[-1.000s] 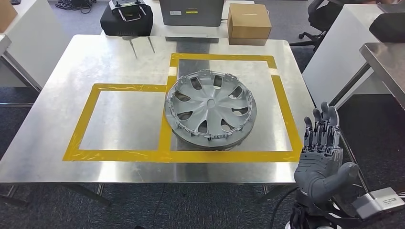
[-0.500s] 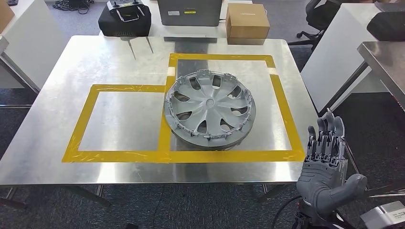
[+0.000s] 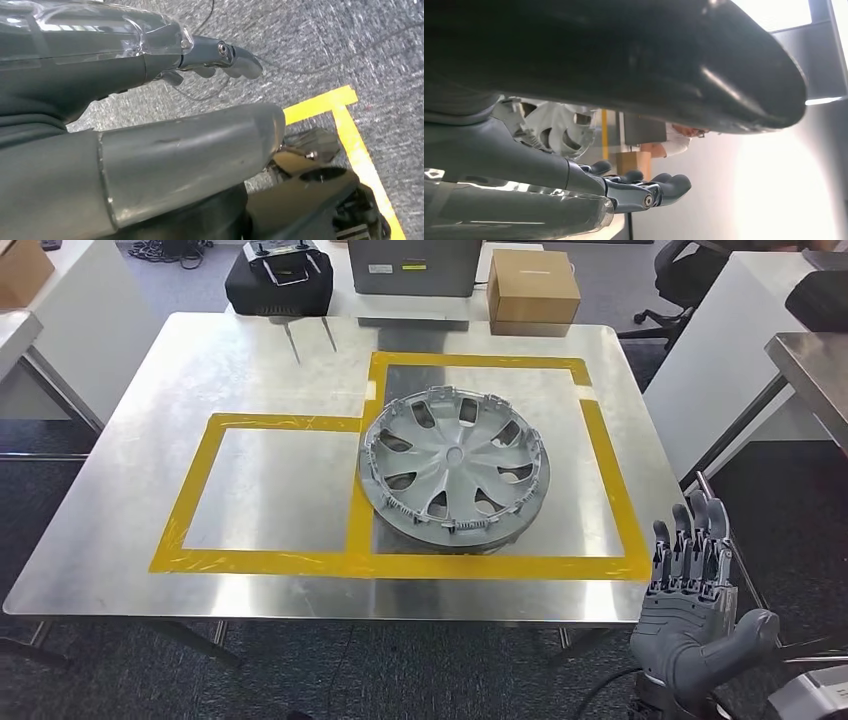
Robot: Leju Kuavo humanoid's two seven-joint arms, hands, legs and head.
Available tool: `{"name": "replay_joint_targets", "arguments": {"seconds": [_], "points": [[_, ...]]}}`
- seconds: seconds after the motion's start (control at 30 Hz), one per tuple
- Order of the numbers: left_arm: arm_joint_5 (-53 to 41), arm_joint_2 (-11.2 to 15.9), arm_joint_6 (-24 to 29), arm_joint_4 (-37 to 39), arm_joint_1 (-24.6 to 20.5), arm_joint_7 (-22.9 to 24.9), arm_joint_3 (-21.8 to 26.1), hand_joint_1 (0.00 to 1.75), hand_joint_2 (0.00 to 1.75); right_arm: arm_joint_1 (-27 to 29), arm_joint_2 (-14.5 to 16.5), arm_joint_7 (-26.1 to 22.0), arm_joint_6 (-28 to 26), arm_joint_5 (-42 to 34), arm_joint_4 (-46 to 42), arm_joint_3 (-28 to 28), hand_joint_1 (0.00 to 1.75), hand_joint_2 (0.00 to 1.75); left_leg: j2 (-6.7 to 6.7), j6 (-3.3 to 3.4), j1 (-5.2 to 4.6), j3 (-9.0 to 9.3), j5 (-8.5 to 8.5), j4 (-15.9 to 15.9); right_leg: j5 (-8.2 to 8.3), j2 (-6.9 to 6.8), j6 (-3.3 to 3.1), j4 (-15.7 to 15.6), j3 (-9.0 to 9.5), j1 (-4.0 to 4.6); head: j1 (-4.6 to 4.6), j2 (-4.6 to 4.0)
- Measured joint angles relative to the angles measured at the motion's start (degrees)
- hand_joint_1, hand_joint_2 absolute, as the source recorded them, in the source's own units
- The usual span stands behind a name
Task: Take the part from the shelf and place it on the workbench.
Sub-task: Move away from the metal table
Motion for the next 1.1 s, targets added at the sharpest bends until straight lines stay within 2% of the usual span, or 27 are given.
{"name": "replay_joint_targets", "arguments": {"seconds": [0.07,0.13,0.17,0.2,0.23,0.3,0.33,0.37,0.4,0.43,0.5,0.53,0.57,0.63,0.67,0.7,0.73,0.77,0.8,0.83,0.87,0.9,0.93,0.97,1.03,1.07,1.1], "points": [[-0.4,-0.4,0.2,0.0,0.0,-0.6,0.0,0.00,0.00,0.2,-0.4,0.3,-0.7,0.1,-0.5,0.1,0.00,0.00,-0.15,-0.76,0.12,-0.25,0.65,-0.1,1.24,0.01,-0.62,-3.6,1.30,0.48,0.08,0.00],[-0.5,-0.7,0.6,0.0,0.0,-1.4,0.0,0.00,0.00,0.0,-0.5,0.2,-0.9,-0.1,-0.9,0.1,0.00,0.00,-0.17,-1.67,0.33,-0.47,1.37,-0.4,2.06,-0.03,-1.13,-4.2,0.91,0.67,0.20,0.00],[-0.5,-0.7,0.8,0.0,0.0,-1.8,0.0,0.00,0.00,-0.1,-0.6,0.1,-0.9,-0.3,-1.0,0.2,0.00,0.00,-0.15,-2.07,0.41,-0.64,1.09,-0.4,2.67,-0.16,-1.48,-4.6,0.71,0.60,0.24,0.00],[-0.5,-0.7,0.9,0.0,0.0,-2.0,0.0,0.00,0.00,-0.3,-0.6,0.0,-0.9,-0.4,-1.0,0.2,0.00,0.00,-0.13,-2.41,0.47,-1.01,-0.09,0.4,3.38,-0.29,-1.91,-5.1,0.42,0.50,0.10,0.00],[-0.5,-0.7,0.9,0.0,0.0,-2.1,0.0,0.00,0.00,-0.4,-0.5,-0.1,-0.9,-0.5,-1.0,0.3,0.00,0.00,-0.11,-2.73,0.54,-1.63,-2.17,2.2,4.10,-0.44,-2.22,-5.5,-0.01,0.36,-0.22,0.00],[-0.5,-0.6,1.0,0.0,0.0,-2.2,0.0,0.00,0.00,-0.5,-0.5,-0.1,-0.9,-0.6,-1.0,0.3,0.00,0.00,-0.08,-3.29,0.76,-3.34,-7.42,8.6,5.12,-0.59,-2.48,-5.5,-1.27,0.37,-1.23,0.00],[-0.5,-0.6,1.1,0.0,0.0,-2.3,0.0,0.00,0.00,-0.5,-0.5,-0.2,-0.9,-0.7,-1.0,0.4,0.00,0.00,-0.06,-3.56,0.85,-3.91,-8.99,11.7,5.56,-0.66,-2.41,-5.4,-1.97,0.36,-1.71,0.00],[-0.4,-0.6,1.3,0.0,0.0,-2.5,0.0,0.00,0.00,-0.6,-0.5,-0.3,-0.7,-0.8,-1.0,0.5,0.00,0.00,-0.04,-3.80,0.96,-3.81,-9.32,13.5,5.95,-0.74,-2.29,-5.2,-2.65,0.32,-2.11,0.00],[-0.3,-0.5,1.6,0.0,0.0,-2.9,0.0,0.00,0.00,-0.7,-0.5,-0.4,-0.5,-0.9,-1.0,0.5,0.00,0.00,-0.01,-4.01,1.07,-2.79,-8.49,13.3,6.28,-0.81,-2.12,-5.0,-3.32,0.24,-2.39,0.00],[0.0,-0.5,2.0,0.0,0.0,-3.3,0.0,0.00,0.00,-1.0,-0.5,-0.5,0.0,-1.1,-0.9,0.6,0.00,0.00,0.05,-4.20,1.22,-0.70,-6.90,11.0,6.53,-0.84,-1.90,-4.6,-3.95,0.09,-2.65,0.00],[0.6,-0.3,2.7,0.0,-0.1,-4.3,0.0,0.00,0.00,-1.9,-0.6,-0.8,1.1,-1.6,-0.8,0.7,0.00,0.00,0.02,-4.52,1.41,4.65,-5.00,3.2,6.80,-0.82,-1.37,-3.6,-5.09,-0.08,-3.30,0.00],[1.0,-0.3,3.0,0.0,-0.2,-4.6,0.0,0.00,0.00,-2.4,-0.6,-0.9,1.6,-1.9,-0.8,0.7,0.00,0.00,-0.07,-4.39,1.41,6.43,-4.77,0.2,6.96,-0.77,-1.04,-3.1,-5.52,-0.07,-3.59,0.00],[1.4,-0.3,3.1,0.0,-0.3,-4.8,0.0,0.00,0.00,-3.0,-0.5,-1.0,2.2,-2.2,-0.7,0.8,0.00,0.00,-0.18,-4.13,1.35,7.22,-5.02,-1.4,7.18,-0.72,-0.67,-2.8,-5.81,-0.01,-3.75,0.00],[2.2,-0.2,3.3,0.0,-0.3,-5.0,0.0,0.00,0.00,-3.9,-0.5,-1.1,2.9,-2.7,-0.5,0.9,0.00,0.00,-0.26,-3.03,1.15,6.76,-4.72,-1.5,7.83,-0.60,0.13,-2.8,-6.08,-0.05,-3.61,0.00],[2.6,-0.1,3.4,0.0,-0.3,-5.1,0.0,0.00,0.00,-4.2,-0.5,-1.2,3.2,-3.1,-0.4,0.9,0.00,0.00,-0.21,-2.39,1.13,6.39,-4.39,-1.6,7.71,-0.54,0.47,-2.6,-6.29,-0.15,-3.46,0.00],[2.9,-0.1,3.5,0.0,-0.4,-5.2,0.0,0.00,0.00,-4.5,-0.5,-1.3,3.5,-3.4,-0.3,1.0,0.00,0.00,-0.17,-1.66,1.09,5.93,-3.92,-1.6,6.76,-0.50,0.73,-1.9,-6.72,-0.25,-3.22,0.00],[3.0,0.0,3.6,0.0,-0.4,-5.3,0.0,0.00,0.00,-4.7,-0.5,-1.3,3.8,-3.7,-0.1,1.0,0.00,0.00,-0.13,-1.00,1.06,5.31,-3.35,-1.7,4.79,-0.48,0.92,-0.1,-7.46,-0.30,-2.87,0.00],[3.2,-0.1,3.7,0.0,-0.5,-5.3,0.0,0.00,0.00,-4.9,-0.5,-1.4,4.0,-3.9,0.0,1.0,0.00,0.00,-0.09,-0.49,0.94,4.61,-2.76,-1.7,2.04,-0.46,1.02,2.9,-8.44,-0.33,-2.39,0.00],[3.2,-0.1,3.8,0.0,-0.5,-5.4,0.0,0.00,0.00,-5.0,-0.5,-1.4,4.1,-4.1,0.2,1.0,0.00,0.00,-0.05,-0.16,0.73,3.81,-2.15,-1.6,-0.75,-0.45,1.06,6.7,-9.47,-0.30,-1.85,0.00],[3.2,-0.1,3.8,0.0,-0.5,-5.4,0.0,0.00,0.00,-5.1,-0.4,-1.5,4.1,-4.2,0.4,1.0,0.00,0.00,-0.01,0.05,0.45,3.03,-1.55,-1.6,-2.79,-0.44,1.01,10.3,-10.22,-0.26,-1.43,0.00],[3.3,-0.1,3.8,0.0,-0.5,-5.4,0.0,0.00,0.00,-5.2,-0.4,-1.5,4.2,-4.3,0.5,1.0,0.00,0.00,0.05,0.21,0.14,2.29,-0.97,-1.6,-3.57,-0.43,0.82,12.8,-10.36,-0.17,-1.08,0.00],[3.3,-0.1,3.8,0.0,-0.5,-5.4,0.0,0.00,0.00,-5.2,-0.4,-1.5,4.2,-4.3,0.7,1.0,0.00,0.00,0.10,0.34,-0.21,1.56,-0.40,-1.6,-3.05,-0.43,0.43,13.3,-9.63,-0.01,-0.80,0.00],[3.3,-0.1,3.8,0.0,-0.5,-5.4,0.0,0.00,0.00,-5.3,-0.4,-1.5,4.3,-4.4,0.9,1.0,0.00,0.00,0.13,0.45,-0.59,0.88,0.15,-1.6,-1.64,-0.41,-0.19,11.7,-7.98,0.29,-0.58,0.00],[3.3,-0.2,3.8,0.0,-0.5,-5.4,0.0,0.00,0.00,-5.5,-0.4,-1.5,4.3,-4.4,1.0,1.0,0.00,0.00,0.14,0.54,-0.90,0.28,0.70,-1.6,-0.01,-0.36,-1.10,8.3,-5.45,0.78,-0.42,0.00],[3.3,-0.4,3.8,0.0,-0.5,-5.4,0.0,0.00,0.00,-5.9,-0.4,-1.7,4.6,-4.4,1.1,1.0,0.00,0.00,0.23,0.49,-1.34,-0.54,1.74,-1.6,1.33,-0.41,-3.15,-0.6,0.20,1.98,-0.53,0.00],[3.3,-0.5,3.8,0.0,-0.6,-5.4,0.1,0.00,0.00,-6.0,-0.4,-1.9,4.7,-4.4,1.2,1.0,0.00,0.00,0.31,0.35,-1.33,-0.72,2.27,-1.7,1.42,-0.46,-3.69,-3.7,1.99,2.48,-0.73,0.00],[3.2,-0.6,3.8,0.0,-0.6,-5.4,0.1,0.00,0.00,-6.1,-0.4,-2.2,4.9,-4.5,1.3,1.0,0.00,0.00,0.43,0.12,-1.23,-0.82,2.78,-1.8,1.36,-0.53,-3.98,-5.4,2.84,2.79,-0.87,0.00]]}}
